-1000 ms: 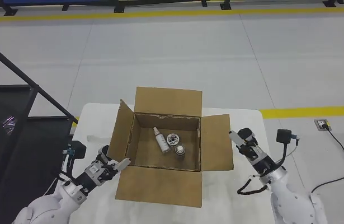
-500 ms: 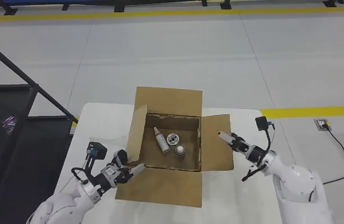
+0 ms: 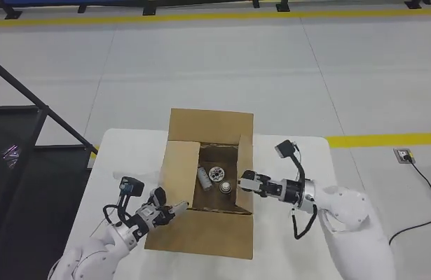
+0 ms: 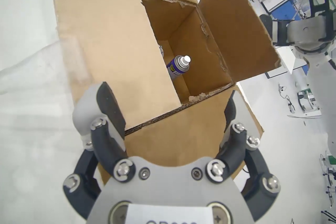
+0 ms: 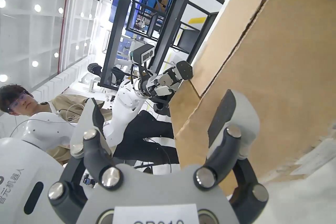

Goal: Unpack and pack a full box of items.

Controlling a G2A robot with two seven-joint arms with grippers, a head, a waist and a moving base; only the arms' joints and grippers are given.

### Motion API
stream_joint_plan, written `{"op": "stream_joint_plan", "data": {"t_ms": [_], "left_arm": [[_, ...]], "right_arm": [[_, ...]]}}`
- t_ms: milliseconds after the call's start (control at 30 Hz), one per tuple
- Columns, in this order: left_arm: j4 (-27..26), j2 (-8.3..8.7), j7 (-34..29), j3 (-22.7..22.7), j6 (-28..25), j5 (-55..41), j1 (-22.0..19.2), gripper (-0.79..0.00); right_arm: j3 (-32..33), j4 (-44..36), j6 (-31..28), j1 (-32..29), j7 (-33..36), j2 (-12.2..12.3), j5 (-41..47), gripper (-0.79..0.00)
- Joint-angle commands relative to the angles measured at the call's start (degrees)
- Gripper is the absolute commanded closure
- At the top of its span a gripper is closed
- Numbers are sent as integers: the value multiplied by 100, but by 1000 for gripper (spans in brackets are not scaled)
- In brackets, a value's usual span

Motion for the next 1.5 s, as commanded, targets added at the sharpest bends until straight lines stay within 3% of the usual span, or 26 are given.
{"op": "stream_joint_plan", "data": {"t_ms": [0, 300, 667, 833, 1067, 1233, 1333, 1467], "left_arm": [[36, -8, 42, 41, 149, -60, -66, -785], [185, -16, 49, 127, 532, -202, -283, -785], [122, 19, 7, 11, 512, -241, -236, -785], [-258, 66, -39, -430, 365, -593, 12, -785], [-523, 177, -234, -1791, -83, -1241, 671, -785], [-71, 290, -1182, -2616, -778, -1911, 1048, -785], [365, 392, -2426, -2730, -1063, -2880, 1037, -785], [823, 502, -3622, -2622, -970, -3707, 779, -785]], "right_arm": [[-309, 287, 14, 196, -192, -34, -108, -785], [-1089, 1360, -60, 849, -732, -147, -362, -785], [-1445, 1866, 214, 1144, -811, -171, -521, -785], [-1252, 1776, -271, 1090, -812, -129, -125, -785], [-1095, 1647, -444, 1000, -953, -98, 5, -785], [-1095, 1647, -444, 1000, -953, -98, 5, -785], [-1134, 1588, -370, 890, -1240, -98, -99, -785], [-952, 1764, -568, 880, -1706, -84, 65, -785]]}}
